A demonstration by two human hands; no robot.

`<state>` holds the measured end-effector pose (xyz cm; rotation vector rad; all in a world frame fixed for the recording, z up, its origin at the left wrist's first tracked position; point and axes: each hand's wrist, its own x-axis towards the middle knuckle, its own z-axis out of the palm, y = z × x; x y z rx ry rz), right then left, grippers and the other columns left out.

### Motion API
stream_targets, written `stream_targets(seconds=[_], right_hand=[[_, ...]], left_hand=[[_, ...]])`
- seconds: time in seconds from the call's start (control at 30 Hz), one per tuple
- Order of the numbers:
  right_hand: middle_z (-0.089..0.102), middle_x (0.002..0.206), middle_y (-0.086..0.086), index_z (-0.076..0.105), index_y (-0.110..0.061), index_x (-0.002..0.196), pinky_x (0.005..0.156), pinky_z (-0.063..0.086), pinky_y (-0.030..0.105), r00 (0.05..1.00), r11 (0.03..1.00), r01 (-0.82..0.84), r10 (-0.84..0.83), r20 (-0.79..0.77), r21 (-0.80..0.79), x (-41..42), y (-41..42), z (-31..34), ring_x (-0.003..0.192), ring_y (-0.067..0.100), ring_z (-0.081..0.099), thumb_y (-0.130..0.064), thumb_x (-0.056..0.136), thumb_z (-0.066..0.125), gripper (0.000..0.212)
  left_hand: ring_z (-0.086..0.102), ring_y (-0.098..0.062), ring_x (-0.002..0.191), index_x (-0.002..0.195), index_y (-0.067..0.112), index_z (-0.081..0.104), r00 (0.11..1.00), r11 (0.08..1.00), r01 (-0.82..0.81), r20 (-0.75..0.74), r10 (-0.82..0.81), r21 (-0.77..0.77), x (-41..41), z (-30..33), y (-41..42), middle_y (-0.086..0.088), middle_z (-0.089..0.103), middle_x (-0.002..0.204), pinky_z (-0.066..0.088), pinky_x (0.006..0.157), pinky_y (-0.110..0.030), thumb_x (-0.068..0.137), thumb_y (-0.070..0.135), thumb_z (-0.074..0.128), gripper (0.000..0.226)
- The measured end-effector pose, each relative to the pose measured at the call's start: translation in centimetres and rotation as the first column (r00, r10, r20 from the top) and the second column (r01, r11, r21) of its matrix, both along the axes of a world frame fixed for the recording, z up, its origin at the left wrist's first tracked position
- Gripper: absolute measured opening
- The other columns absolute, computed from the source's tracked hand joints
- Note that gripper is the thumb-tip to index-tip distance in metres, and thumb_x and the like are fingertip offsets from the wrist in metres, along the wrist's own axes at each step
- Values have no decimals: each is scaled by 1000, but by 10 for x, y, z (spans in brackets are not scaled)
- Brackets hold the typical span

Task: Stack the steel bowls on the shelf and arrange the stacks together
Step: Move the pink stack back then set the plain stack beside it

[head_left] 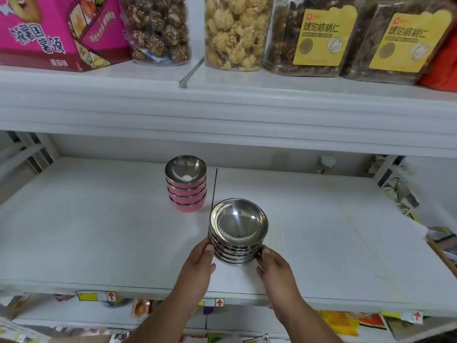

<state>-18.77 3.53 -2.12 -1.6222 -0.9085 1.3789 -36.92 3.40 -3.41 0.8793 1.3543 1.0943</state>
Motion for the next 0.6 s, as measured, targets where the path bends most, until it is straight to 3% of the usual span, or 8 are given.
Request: stream_targets(seconds=[0.1,0.17,0.33,0.43,0.6], right_hand=[[75,110,-12,73,-41,90,101,47,28,999,1000,-15,16,-43,14,-1,2,0,114,10,64,-25,108,37,44],[71,110,-22,71,-44,95,102,43,25,998,999,-19,20,-52,29,-3,5,-2,111,4,61,-25,108,37,41],[68,113,-23,69,-44,100,105,42,30,998,998,-45,47,-49,37,-2,21,-4,115,6,59,-24,108,36,39],[70,109,-22,71,-40,99,108,44,32,997,998,-46,49,-61,47,-2,34,-4,107,2,60,-23,108,37,40],[68,112,-20,70,-40,95,111,43,35,997,998,-47,50,-60,47,-2,59,1,106,2,59,-28,107,38,36]], left_hand=[[54,-9,125,130,39,56,1000,1000,-11,20,11,7,3,3,0,11,56,141,39,116,-42,106,31,43,28],[53,-9,125,126,41,54,1000,1000,-16,24,16,11,4,5,2,11,55,139,39,116,-40,106,30,43,25],[52,-9,129,138,32,52,999,1000,-13,29,13,21,4,5,19,9,55,143,43,110,-32,106,28,43,34],[52,-8,128,141,30,52,999,1000,-15,29,14,16,3,5,36,9,56,142,44,105,-29,105,29,45,37],[50,-8,132,142,31,54,999,998,52,3,-52,25,1,5,65,12,57,141,43,107,-30,106,32,42,38]])
